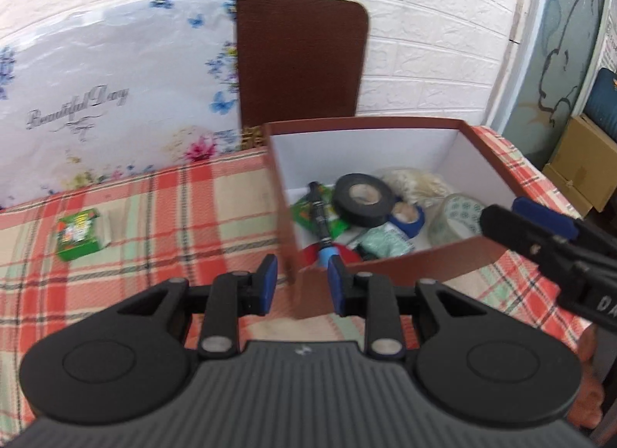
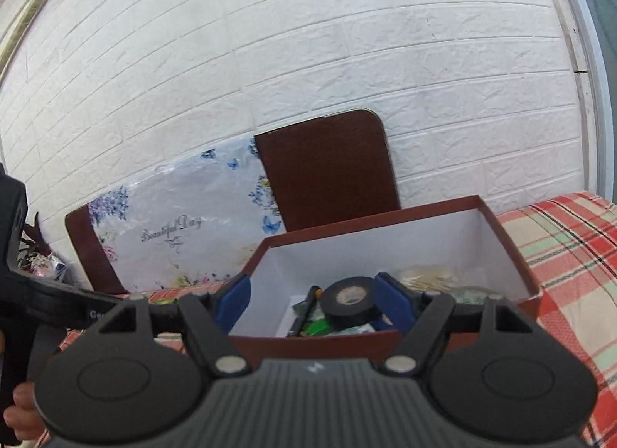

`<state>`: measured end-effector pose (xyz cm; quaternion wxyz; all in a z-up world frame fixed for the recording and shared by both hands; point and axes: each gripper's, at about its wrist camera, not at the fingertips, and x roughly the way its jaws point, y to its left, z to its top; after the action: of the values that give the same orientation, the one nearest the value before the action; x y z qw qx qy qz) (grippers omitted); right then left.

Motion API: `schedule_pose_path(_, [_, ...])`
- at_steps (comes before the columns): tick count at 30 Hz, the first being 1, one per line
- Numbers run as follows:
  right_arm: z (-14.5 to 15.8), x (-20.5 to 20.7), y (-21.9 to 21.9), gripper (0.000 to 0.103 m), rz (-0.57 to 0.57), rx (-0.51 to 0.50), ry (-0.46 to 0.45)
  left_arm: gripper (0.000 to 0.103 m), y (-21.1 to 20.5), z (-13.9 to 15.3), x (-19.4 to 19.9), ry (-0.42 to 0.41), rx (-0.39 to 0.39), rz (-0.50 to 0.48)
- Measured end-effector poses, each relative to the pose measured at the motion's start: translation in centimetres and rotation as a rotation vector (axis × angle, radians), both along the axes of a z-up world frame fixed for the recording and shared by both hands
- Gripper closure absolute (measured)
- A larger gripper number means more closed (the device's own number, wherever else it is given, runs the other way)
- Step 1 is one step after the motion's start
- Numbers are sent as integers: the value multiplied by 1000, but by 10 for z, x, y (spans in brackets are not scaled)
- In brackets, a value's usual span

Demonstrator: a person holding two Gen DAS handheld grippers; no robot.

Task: Organize objects
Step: 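Grasp the green printed box on the table with the right gripper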

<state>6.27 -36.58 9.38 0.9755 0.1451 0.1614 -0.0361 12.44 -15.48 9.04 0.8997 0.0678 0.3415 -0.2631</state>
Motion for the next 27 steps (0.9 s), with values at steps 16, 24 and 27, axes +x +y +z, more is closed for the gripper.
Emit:
schedule_pose_path(16, [-12, 94, 160, 30, 299, -115, 116, 65, 208, -88, 50, -53, 103, 408])
schedule_pose_path(24, [-56, 219, 213, 31, 330, -25, 261, 54, 255, -128, 43, -176, 11, 447])
schedule_pose_path(27, [-72, 267, 221, 29, 296, 63, 310, 54, 264, -128, 47, -166, -39, 462])
